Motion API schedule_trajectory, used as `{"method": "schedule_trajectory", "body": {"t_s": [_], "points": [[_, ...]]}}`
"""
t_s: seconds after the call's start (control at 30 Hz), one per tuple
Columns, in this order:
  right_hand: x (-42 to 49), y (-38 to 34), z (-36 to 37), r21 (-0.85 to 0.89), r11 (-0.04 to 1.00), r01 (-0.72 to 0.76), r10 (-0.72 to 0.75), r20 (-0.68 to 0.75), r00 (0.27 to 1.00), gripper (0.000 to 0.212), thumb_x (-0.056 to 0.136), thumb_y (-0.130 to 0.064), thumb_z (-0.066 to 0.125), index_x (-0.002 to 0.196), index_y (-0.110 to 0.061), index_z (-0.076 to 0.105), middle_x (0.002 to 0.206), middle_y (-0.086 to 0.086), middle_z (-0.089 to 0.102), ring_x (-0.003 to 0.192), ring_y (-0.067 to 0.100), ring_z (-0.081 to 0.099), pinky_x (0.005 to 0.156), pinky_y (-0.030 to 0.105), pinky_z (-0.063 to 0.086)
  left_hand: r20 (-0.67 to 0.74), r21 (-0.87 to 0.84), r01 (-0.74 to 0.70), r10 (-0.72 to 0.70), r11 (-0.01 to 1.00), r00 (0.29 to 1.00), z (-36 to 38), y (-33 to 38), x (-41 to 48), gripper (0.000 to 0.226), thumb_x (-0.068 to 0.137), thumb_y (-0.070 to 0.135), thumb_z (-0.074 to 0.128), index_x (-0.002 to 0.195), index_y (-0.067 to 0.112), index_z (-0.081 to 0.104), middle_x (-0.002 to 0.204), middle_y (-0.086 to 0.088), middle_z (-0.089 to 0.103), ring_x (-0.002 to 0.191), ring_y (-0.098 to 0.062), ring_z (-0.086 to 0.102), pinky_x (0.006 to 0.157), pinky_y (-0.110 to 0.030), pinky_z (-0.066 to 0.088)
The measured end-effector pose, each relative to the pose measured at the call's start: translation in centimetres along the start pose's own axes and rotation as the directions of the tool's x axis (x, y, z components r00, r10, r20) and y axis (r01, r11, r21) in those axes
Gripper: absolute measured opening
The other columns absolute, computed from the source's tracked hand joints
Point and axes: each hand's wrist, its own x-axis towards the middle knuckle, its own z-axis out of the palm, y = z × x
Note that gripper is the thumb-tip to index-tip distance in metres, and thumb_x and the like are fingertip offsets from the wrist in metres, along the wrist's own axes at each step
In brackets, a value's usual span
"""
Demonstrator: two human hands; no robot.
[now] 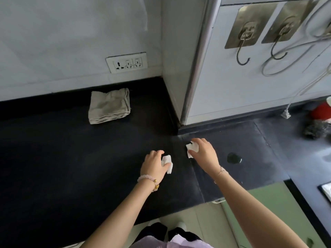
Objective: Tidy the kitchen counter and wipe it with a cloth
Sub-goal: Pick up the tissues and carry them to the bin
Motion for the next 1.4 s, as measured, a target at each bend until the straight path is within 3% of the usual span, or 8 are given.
{"method": "schedule_trajectory", "body": {"t_s": [0.3, 0.4, 0.67, 0.87, 0.97, 1.07, 1.27, 1.4], "points": [[-1.5, 1.1, -0.2, 0.4, 0.899, -0.181, 0.193, 0.01, 0.981, 0.02, 0.079, -0.023, 0.064, 0.099, -0.022, 0.064, 0.1, -0.005, 0.064, 0.094, 0.013, 0.058, 0.076, 0.022, 0.043, -0.029, -0.167, 0.02, -0.025, 0.986, 0.999, 0.3, -0.6, 0.1, 0.006, 0.099, 0.013, 0.067, 0.102, 0.013, 0.062, 0.114, -0.006, 0.056, 0.096, -0.024, 0.062, 0.08, -0.034, 0.056], [-2.2, 1.0, -0.8, 0.499, 0.839, -0.215, 0.228, 0.036, 0.973, 0.021, 0.077, -0.027, 0.067, 0.097, -0.02, 0.065, 0.098, -0.006, 0.068, 0.094, 0.011, 0.061, 0.072, 0.019, 0.044, -0.057, -0.251, 0.0, -0.014, 0.968, 0.998, -0.2, -1.7, -0.3, 0.013, 0.096, 0.008, 0.07, 0.1, 0.014, 0.059, 0.111, -0.002, 0.053, 0.094, -0.018, 0.058, 0.066, -0.015, 0.046], [-4.8, -1.4, -0.5, 0.663, 0.729, -0.169, 0.146, 0.091, 0.985, 0.023, 0.078, -0.029, 0.07, 0.097, -0.017, 0.068, 0.092, 0.001, 0.07, 0.087, 0.015, 0.065, 0.076, 0.026, 0.051, -0.068, -0.612, 0.083, -0.157, 0.787, 0.985, -2.3, -5.9, -4.7, 0.026, 0.092, 0.009, 0.074, 0.089, 0.03, 0.059, 0.11, -0.003, 0.069, 0.098, -0.015, 0.068, 0.073, -0.016, 0.049], [-6.3, -4.3, 1.5, 0.632, 0.766, -0.117, -0.074, 0.268, 0.961, 0.024, 0.078, -0.02, 0.07, 0.102, -0.021, 0.066, 0.092, -0.003, 0.068, 0.086, 0.011, 0.064, 0.072, 0.019, 0.047, -0.143, -0.794, 0.126, -0.385, 0.594, 0.912, -1.3, -8.4, -11.3, 0.044, 0.051, 0.051, 0.065, 0.089, 0.03, 0.063, 0.102, -0.001, 0.072, 0.099, -0.021, 0.07, 0.081, -0.028, 0.053], [-7.0, -5.2, 2.4, 0.571, 0.819, -0.062, -0.193, 0.374, 0.907, 0.023, 0.079, -0.015, 0.068, 0.1, -0.024, 0.065, 0.093, -0.004, 0.068, 0.086, 0.009, 0.063, 0.068, 0.015, 0.044, -0.173, -0.869, 0.12, -0.523, 0.48, 0.834, 0.7, -9.1, -14.9, 0.046, 0.048, 0.05, 0.066, 0.088, 0.027, 0.065, 0.097, -0.003, 0.072, 0.093, -0.02, 0.07, 0.081, -0.031, 0.055], [-7.7, -5.4, 2.9, 0.503, 0.864, 0.026, -0.313, 0.497, 0.809, 0.022, 0.08, -0.013, 0.066, 0.097, -0.027, 0.064, 0.093, -0.008, 0.067, 0.086, 0.004, 0.062, 0.066, 0.012, 0.043, -0.199, -0.919, 0.097, -0.663, 0.382, 0.722, 3.5, -8.1, -18.8, 0.023, 0.076, 0.027, 0.078, 0.094, 0.021, 0.066, 0.097, -0.005, 0.069, 0.097, -0.025, 0.068, 0.093, -0.042, 0.057], [-10.5, -4.4, 4.1, 0.454, 0.869, 0.199, -0.474, 0.644, 0.6, 0.02, 0.08, -0.012, 0.066, 0.096, -0.024, 0.065, 0.088, -0.006, 0.067, 0.081, 0.008, 0.062, 0.067, 0.017, 0.047, -0.18, -0.977, 0.027, -0.892, 0.21, 0.414, 12.1, -4.5, -27.0, 0.029, 0.099, -0.001, 0.066, 0.089, 0.026, 0.061, 0.093, 0.006, 0.061, 0.083, -0.01, 0.061, 0.07, -0.023, 0.052], [-14.6, -4.2, 5.4, 0.42, 0.869, 0.26, -0.494, 0.754, 0.434, 0.021, 0.081, -0.011, 0.064, 0.097, -0.023, 0.065, 0.09, -0.006, 0.066, 0.083, 0.007, 0.06, 0.067, 0.016, 0.045, -0.075, -0.997, -0.031, -0.964, 0.069, 0.255, 17.4, -1.6, -32.7, 0.013, 0.101, 0.001, 0.065, 0.113, 0.004, 0.065, 0.101, -0.002, 0.063, 0.081, -0.01, 0.061, 0.071, -0.024, 0.052]]}}
